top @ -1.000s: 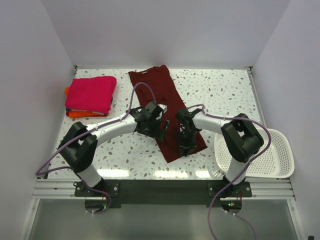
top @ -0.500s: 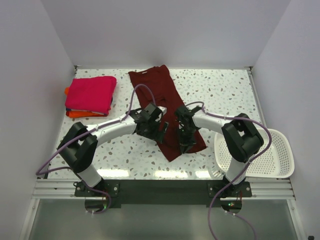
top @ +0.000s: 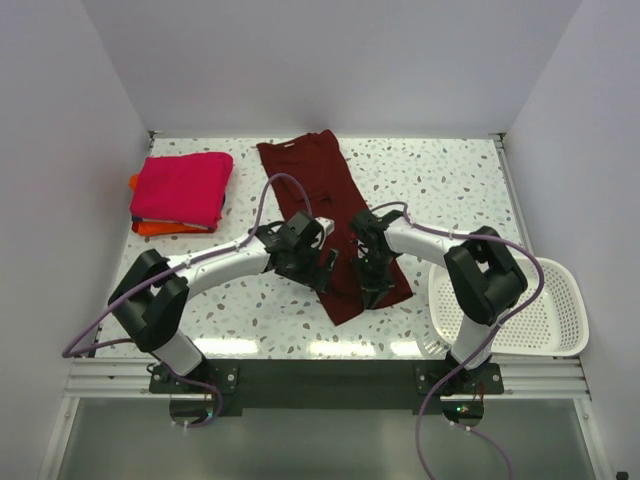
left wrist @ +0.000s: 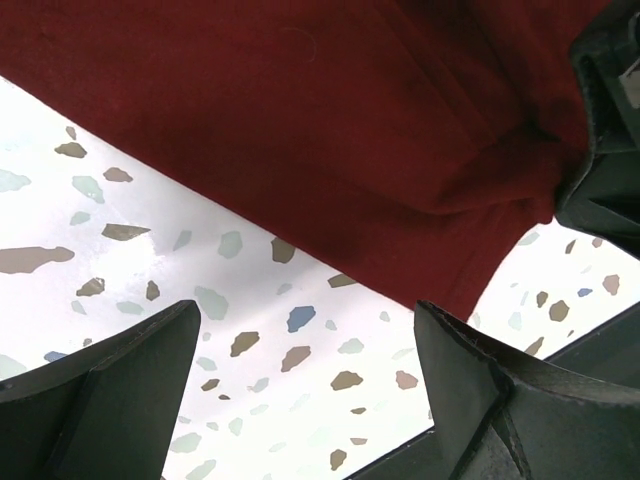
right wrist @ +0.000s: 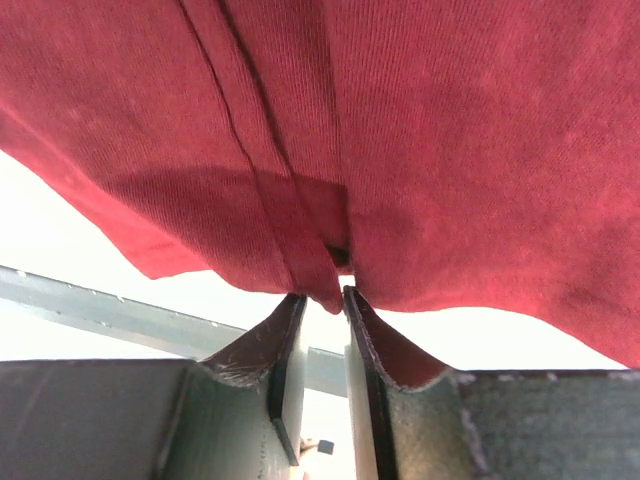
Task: Fold and stack the t-shirts
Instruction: Fold the tshirt
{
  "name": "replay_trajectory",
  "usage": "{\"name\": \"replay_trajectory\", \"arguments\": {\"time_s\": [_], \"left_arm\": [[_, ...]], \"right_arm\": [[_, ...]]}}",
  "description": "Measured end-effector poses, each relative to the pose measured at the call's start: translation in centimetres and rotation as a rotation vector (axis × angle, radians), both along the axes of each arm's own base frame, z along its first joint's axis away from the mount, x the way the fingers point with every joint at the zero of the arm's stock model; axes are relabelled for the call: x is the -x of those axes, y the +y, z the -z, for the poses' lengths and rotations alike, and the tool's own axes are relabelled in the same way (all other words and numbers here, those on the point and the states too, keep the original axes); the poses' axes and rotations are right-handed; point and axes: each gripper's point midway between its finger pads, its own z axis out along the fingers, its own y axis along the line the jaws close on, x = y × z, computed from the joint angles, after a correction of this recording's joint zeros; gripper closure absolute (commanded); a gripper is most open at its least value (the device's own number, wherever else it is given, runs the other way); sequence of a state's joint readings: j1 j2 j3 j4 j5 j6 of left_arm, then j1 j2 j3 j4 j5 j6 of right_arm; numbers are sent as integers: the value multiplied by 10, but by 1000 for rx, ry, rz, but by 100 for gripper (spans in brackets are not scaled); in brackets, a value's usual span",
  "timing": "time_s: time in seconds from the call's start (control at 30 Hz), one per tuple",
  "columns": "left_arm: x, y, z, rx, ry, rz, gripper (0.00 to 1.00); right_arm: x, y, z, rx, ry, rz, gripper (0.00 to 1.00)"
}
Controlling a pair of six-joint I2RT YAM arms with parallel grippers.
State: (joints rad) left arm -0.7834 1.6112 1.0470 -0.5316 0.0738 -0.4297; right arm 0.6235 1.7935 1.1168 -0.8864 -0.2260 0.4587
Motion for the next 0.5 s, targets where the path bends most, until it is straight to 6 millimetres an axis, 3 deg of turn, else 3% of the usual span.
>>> {"name": "replay_trajectory", "arguments": {"time_s": [0.33,0.5], "left_arm": [[17,-24,-2,-2,3,-17,11],[17,-37,9,-43,-1,-5,13]], "right_arm": [[-3,-8,-11,13,-28,-56,72],[-11,-16,-9,-1,-53,-36,72]]}}
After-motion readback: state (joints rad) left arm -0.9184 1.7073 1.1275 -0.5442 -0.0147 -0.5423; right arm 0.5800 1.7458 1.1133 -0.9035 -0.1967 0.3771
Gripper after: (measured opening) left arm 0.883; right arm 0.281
